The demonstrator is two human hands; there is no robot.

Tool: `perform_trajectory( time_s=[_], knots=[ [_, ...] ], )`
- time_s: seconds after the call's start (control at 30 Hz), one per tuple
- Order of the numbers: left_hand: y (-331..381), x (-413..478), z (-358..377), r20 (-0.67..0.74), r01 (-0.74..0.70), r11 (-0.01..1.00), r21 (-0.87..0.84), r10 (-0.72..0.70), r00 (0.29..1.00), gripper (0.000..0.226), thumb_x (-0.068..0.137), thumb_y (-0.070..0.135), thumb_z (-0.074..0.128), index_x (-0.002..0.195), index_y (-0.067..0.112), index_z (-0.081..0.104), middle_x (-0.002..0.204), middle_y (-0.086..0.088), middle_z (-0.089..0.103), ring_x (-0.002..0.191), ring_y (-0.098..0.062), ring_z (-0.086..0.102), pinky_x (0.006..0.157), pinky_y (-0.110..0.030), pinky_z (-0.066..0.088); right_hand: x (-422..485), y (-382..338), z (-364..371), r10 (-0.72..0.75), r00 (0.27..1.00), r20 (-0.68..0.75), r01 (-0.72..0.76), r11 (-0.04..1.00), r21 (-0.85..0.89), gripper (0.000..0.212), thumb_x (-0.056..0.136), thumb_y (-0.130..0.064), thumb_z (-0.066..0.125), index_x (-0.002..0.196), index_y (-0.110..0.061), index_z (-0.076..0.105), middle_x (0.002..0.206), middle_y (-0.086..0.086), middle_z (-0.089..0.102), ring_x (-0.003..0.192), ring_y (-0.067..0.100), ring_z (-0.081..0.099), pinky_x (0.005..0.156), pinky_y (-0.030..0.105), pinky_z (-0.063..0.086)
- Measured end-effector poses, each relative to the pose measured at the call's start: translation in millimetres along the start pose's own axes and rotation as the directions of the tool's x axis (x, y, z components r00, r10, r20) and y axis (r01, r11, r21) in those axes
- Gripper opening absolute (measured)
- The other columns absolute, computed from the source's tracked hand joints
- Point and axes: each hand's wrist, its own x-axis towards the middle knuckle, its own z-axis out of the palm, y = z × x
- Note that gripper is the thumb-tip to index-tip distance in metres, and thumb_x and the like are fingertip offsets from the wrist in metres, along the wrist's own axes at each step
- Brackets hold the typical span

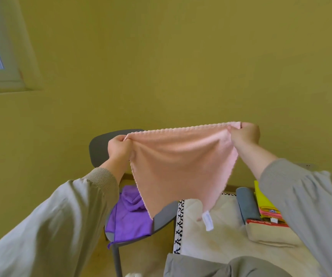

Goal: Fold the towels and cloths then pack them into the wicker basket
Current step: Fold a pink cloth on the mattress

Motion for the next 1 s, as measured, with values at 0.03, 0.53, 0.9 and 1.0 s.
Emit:
perform_trajectory(
  time_s=[0.03,0.53,0.9,1.0],
  knots=[
    [2,-1,0,0.007,-0.007,1.000,-0.024,0.007,1.000,0.024,0.088,0.008,0.042,0.079,0.015,0.063,0.072,0.000,0.058,0.067,-0.017,0.052,0.061,-0.027,0.043,1,1,0,-0.015,1.000,0.006,0.015,1.000,-0.022,0.028,0.090,-0.009,0.058,0.066,-0.012,0.044,0.061,0.001,0.033,0.058,0.019,0.029,0.050,0.026,0.022],
    [-5,-4,21,0.026,-0.105,0.986,0.127,0.102,0.994,0.031,0.098,0.021,0.042,0.073,0.011,0.057,0.079,0.003,0.053,0.069,-0.018,0.043,0.056,-0.025,0.031,8,24,-33,-0.051,0.995,0.089,0.060,0.993,-0.104,0.013,0.091,-0.010,0.058,0.079,-0.005,0.061,0.075,0.004,0.052,0.074,0.016,0.043,0.056,0.026,0.031],
    [-114,40,91,0.198,-0.066,0.932,0.356,-0.006,0.980,0.033,0.097,0.019,0.041,0.064,0.015,0.037,0.062,0.000,0.032,0.059,-0.016,0.028,0.052,-0.028,0.021,61,150,32,0.149,0.975,0.165,-0.077,0.923,-0.377,0.038,0.086,-0.013,0.057,0.052,-0.014,0.041,0.057,0.000,0.037,0.071,0.020,0.029,0.049,0.028,0.025],
    [-154,60,118,0.204,-0.047,0.927,0.373,-0.032,0.978,0.037,0.096,0.018,0.043,0.060,0.014,0.036,0.059,0.000,0.029,0.061,-0.019,0.026,0.052,-0.029,0.019,76,193,60,0.170,0.972,0.165,-0.074,0.878,-0.472,0.044,0.089,-0.014,0.056,0.052,-0.015,0.032,0.055,0.001,0.029,0.066,0.021,0.027,0.048,0.030,0.018]
  ],
)
